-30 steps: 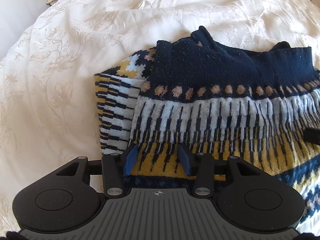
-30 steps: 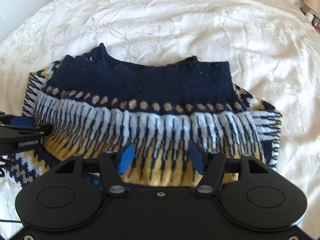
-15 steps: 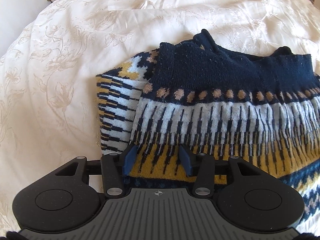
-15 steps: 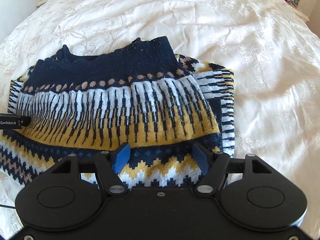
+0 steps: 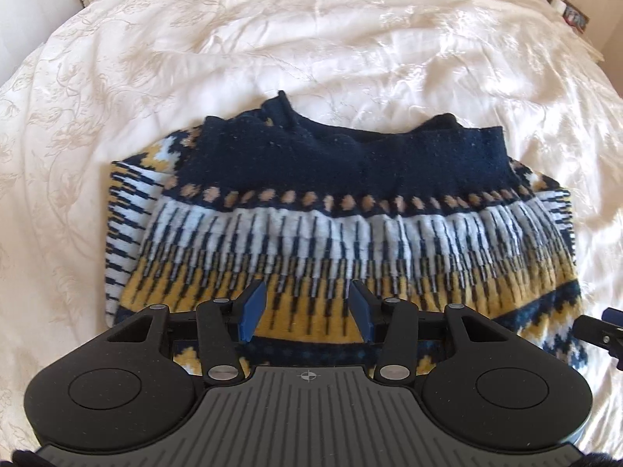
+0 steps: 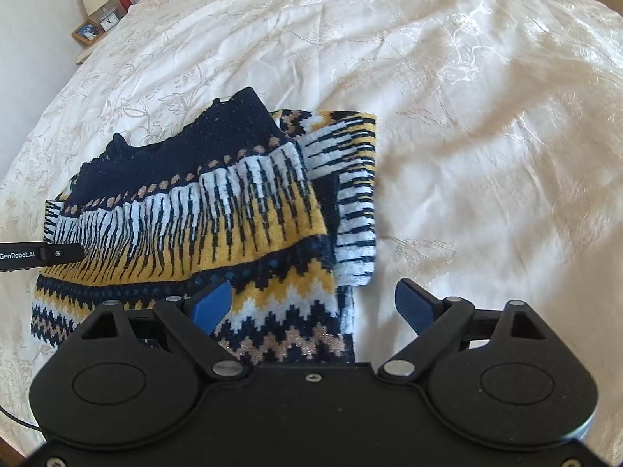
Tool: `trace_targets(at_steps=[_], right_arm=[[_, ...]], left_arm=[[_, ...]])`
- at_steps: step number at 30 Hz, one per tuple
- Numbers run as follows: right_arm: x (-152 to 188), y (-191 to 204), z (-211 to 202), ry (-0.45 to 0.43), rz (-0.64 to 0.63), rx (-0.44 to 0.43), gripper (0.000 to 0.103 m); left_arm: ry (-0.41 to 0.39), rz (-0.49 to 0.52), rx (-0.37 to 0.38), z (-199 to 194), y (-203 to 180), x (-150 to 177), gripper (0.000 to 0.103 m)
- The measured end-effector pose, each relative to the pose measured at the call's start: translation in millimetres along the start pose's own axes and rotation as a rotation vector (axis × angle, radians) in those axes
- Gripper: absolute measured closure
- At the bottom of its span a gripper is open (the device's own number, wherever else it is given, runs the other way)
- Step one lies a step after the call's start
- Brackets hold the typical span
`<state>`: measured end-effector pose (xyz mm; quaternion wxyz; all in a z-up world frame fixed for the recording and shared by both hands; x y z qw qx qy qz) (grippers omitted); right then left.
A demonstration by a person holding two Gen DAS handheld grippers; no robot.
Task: Fold small clothes
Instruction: 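Move the right gripper to the folded sweater's side edge, then grasp the side edge with the right gripper and fold it over the middle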
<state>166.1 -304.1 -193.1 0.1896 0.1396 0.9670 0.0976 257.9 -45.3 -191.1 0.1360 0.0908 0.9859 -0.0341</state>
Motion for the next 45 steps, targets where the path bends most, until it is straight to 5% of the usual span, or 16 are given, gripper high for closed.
trace_targets(at_steps=[11, 22, 29, 36, 45], right_arm=[[-13, -25, 22, 0.070, 0.054, -0.143, 0.010], [-35, -17, 63, 0.136, 0.107, -0.373, 0.000], [-41, -18, 67, 0.111, 0.115, -0.430, 0.000], [-35, -20, 62, 0.089, 0.072, -0.438, 0.000], [-32, -22, 61, 0.047, 0.097, -0.453, 0.000]], left_arm=[[0.126, -0.075, -0.054, 54, -8, -7, 0.054], [0.130, -0.046, -0.102, 61, -12, -9, 0.051], [0.065, -0.090, -0.045, 36, -12, -39, 0.053], [0.090, -0.088, -0.103, 73, -21, -91, 0.052], [0.069, -0.071, -0.140, 80, -29, -102, 0.047]])
Point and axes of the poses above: each gripper's, at about its wrist camera, not at the fingertips, and z roughly the way its jaws point, y to its left, x to its underside, the point moved 6 cm from there along z, roughly the way its jaws point, and after that the axes turned 7 degrees about y, right-handed, at the moved point
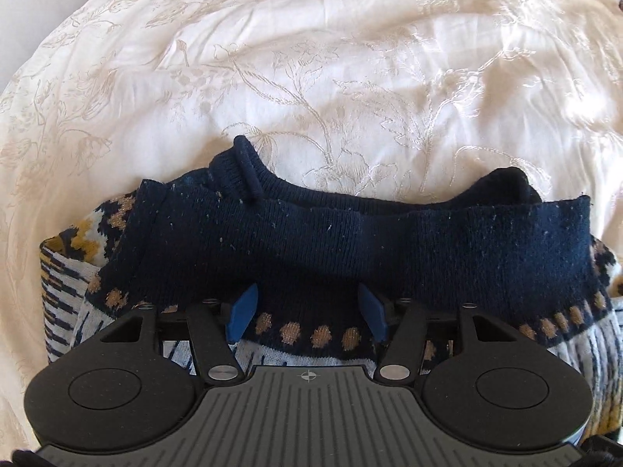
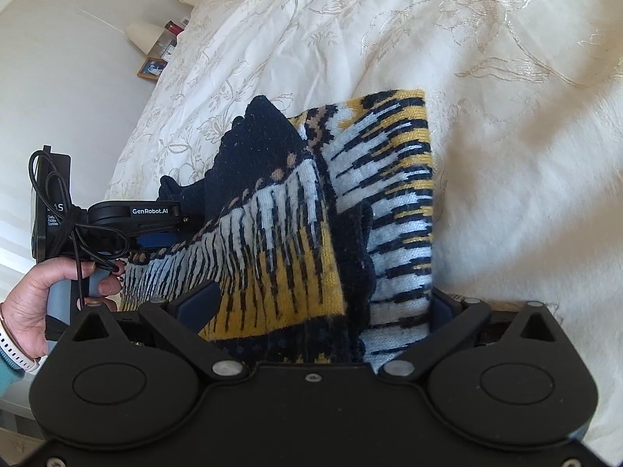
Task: Fold small clothes
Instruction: 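Grasp the side edge with the right gripper and fold it over the middle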
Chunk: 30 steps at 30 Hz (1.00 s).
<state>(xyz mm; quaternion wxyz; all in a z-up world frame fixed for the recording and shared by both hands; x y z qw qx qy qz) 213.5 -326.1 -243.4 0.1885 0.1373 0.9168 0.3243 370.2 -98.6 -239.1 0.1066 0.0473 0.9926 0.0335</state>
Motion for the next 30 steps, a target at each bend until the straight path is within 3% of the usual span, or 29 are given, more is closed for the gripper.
trace_targets(at_steps=[6, 8, 10, 12, 16, 22, 30], right_arm=[[-4, -1, -3, 0.030, 0.039, 0.001, 0.001], [-6, 0, -3, 0.027, 0.047, 0.014, 0.007], [-6, 0, -6, 0.017, 0.036, 0.049, 0.034], [-5, -1, -9, 0.012, 0.045, 0.063, 0.047], [-5, 5, -15, 0.001, 0.065, 0.066, 0.062], [-10, 44, -19, -0.017, 0.003, 0.159, 0.068], [-18, 125, -25, -0.026, -0.102, 0.252, 0.069]], left_arm=[[-0.021, -0.087, 0.041, -38, 21, 27, 0.049], [-0.016, -0.108, 0.047, -49, 29, 44, 0.049], [-0.003, -0.124, 0.052, -58, 40, 63, 0.049], [0.015, -0.133, 0.056, -64, 51, 82, 0.049], [0.045, -0.126, 0.046, -72, 69, 123, 0.049], [0.059, -0.119, 0.060, -82, 99, 156, 0.049], [0.037, -0.108, 0.123, -90, 141, 169, 0.049]])
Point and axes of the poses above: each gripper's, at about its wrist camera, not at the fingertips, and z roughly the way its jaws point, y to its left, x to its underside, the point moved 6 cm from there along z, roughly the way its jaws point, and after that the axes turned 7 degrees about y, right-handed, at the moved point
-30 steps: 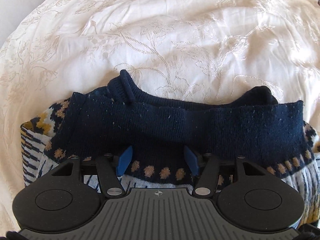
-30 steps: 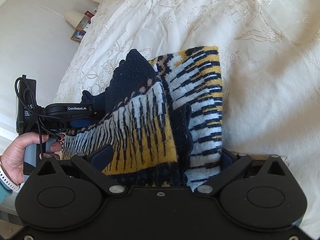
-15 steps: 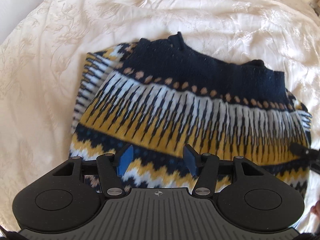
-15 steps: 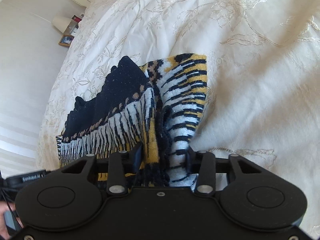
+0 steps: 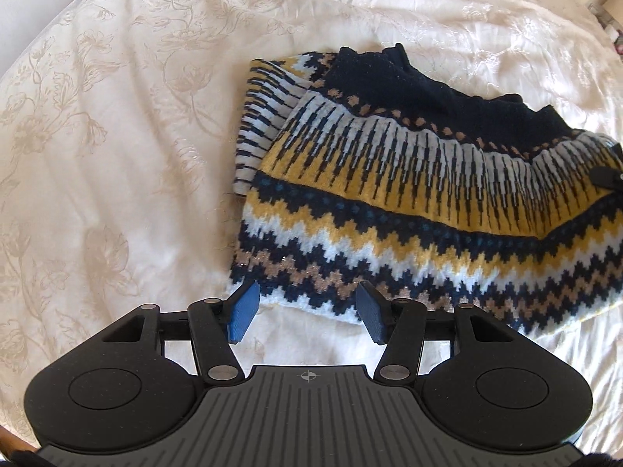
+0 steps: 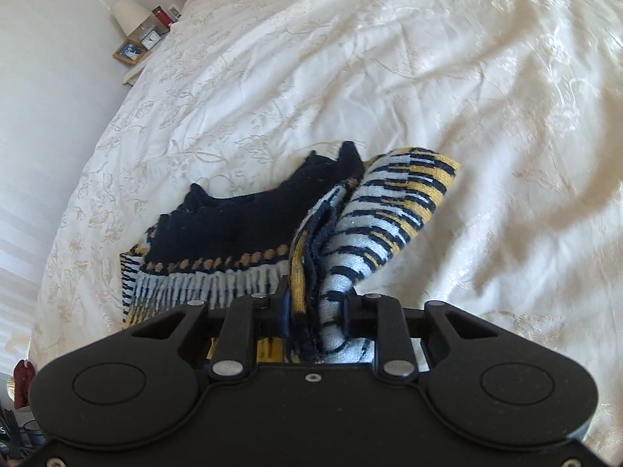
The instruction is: Fold small clothes
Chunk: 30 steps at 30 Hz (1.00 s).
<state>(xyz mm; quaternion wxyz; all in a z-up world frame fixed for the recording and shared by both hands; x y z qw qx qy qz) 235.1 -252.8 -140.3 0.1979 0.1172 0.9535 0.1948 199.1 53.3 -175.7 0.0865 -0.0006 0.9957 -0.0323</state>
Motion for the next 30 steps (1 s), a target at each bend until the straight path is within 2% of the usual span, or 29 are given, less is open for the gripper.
trace_targets(at_steps=[4, 8, 15, 18, 26, 28, 30], right_arm=[[-5, 48, -2, -0.010, -0.064, 0.003, 0.070], [-6, 100, 6, -0.022, -0.114, -0.035, 0.070], [9, 177, 55, 0.039, -0.184, -0.099, 0.071], [18, 195, 79, 0.072, -0.185, -0.110, 0.071], [35, 219, 124, 0.125, -0.216, -0.056, 0.070], [40, 222, 132, 0.145, -0.220, -0.046, 0.067], [42, 224, 138, 0.164, -0.217, -0.074, 0.061]], left_arm=[[-0.005, 0.001, 0.025, -4, 23, 0, 0.049], [-0.004, -0.006, 0.037, -7, 47, 0, 0.049], [0.003, -0.033, 0.028, -6, 89, 1, 0.049], [0.010, -0.047, 0.021, -4, 104, 3, 0.049], [0.030, -0.073, 0.022, 0, 125, 9, 0.049], [0.035, -0.077, 0.025, 1, 125, 9, 0.049], [0.034, -0.078, 0.033, 0, 124, 8, 0.049]])
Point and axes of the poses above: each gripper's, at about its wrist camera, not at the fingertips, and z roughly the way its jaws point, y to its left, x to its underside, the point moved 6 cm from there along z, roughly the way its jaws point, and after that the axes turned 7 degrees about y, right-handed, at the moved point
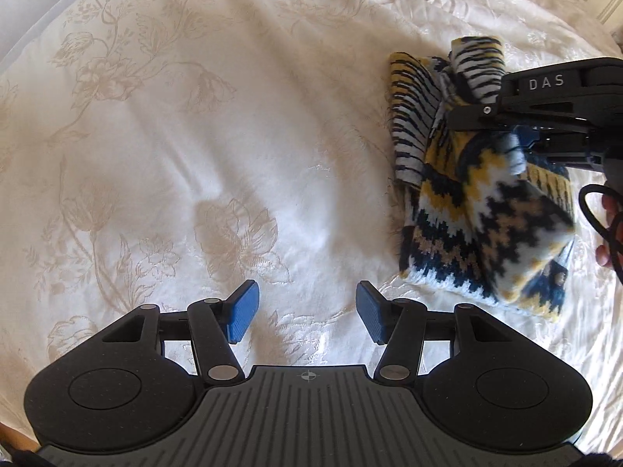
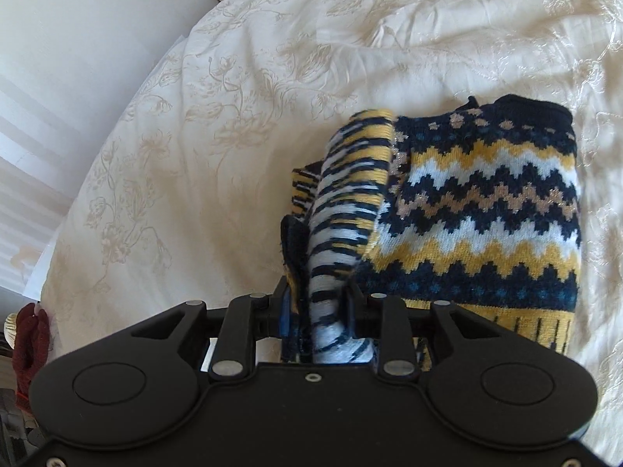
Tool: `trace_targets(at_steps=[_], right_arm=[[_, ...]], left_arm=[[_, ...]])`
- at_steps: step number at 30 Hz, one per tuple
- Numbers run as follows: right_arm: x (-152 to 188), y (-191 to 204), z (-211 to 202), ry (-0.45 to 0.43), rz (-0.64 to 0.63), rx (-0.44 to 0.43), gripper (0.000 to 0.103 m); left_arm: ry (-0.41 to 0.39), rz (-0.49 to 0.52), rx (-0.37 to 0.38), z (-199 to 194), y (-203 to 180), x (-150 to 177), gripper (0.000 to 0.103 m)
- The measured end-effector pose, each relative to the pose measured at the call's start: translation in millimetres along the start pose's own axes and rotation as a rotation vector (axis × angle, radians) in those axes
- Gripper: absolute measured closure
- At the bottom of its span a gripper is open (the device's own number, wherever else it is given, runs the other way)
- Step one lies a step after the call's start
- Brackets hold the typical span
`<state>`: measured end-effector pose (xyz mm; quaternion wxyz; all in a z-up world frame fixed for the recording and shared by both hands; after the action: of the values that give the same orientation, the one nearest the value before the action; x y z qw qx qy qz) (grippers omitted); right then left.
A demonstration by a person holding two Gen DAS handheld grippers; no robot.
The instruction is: Fold small clothes
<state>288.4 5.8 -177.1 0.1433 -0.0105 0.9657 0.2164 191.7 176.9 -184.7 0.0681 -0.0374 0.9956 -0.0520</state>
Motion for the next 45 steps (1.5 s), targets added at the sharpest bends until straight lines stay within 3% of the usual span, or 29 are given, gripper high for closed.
trace_targets(at_steps=[5, 12, 15, 22, 26, 30, 35, 37, 40, 45], right_arm=[[-1, -4, -24, -0.066, 0.049, -0.107, 0.060], [8, -48, -68, -0.135, 0.050, 0.020, 0.060], [19, -64, -72, -0.115, 0.052, 0.067, 0.060], [56, -74, -52, -0.034, 0.021, 0.050, 0.062], [86, -90, -23, 0.091, -0.025, 0.135, 0.067], [97, -102, -25, 0.078, -0.009, 0.125, 0.073], [92, -104, -38, 0.096, -0.019, 0.131, 0.072], [86, -101, -47, 0.085, -0.027, 0.130, 0.063], [65, -99, -71, -0.006, -0.050, 0.108, 0.061], [15, -98, -84, -0.122, -0.068, 0.089, 0.060]], left_arm=[[-0.028, 0.015, 0.014, -11, -8, -7, 0.049], [-0.126, 0.045, 0.088, -41, -33, -36, 0.049], [-0.179, 0.065, 0.113, -48, -49, -51, 0.049], [-0.228, 0.127, 0.129, -31, -90, -75, 0.049], [-0.199, 0.162, 0.101, -7, -97, -80, 0.049], [-0.146, 0.139, 0.033, 21, -82, -83, 0.049], [-0.101, 0.058, 0.104, 42, -57, -80, 0.046], [-0.104, 0.058, 0.114, 41, -55, -79, 0.046], [-0.123, 0.080, 0.098, 31, -56, -76, 0.046], [-0.229, 0.122, 0.074, -1, -64, -64, 0.047]])
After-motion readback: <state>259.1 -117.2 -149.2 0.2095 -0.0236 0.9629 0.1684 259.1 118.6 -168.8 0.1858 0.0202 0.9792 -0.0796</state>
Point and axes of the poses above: each gripper's, at about its wrist camera, not at the fingertips, and z roughly the way its jaws point, y to its left, x to its underside, the point moved 6 cm from there along z, roughly the way its jaws point, and after that the axes turned 7 degrees about y, right-handed, at the moved point
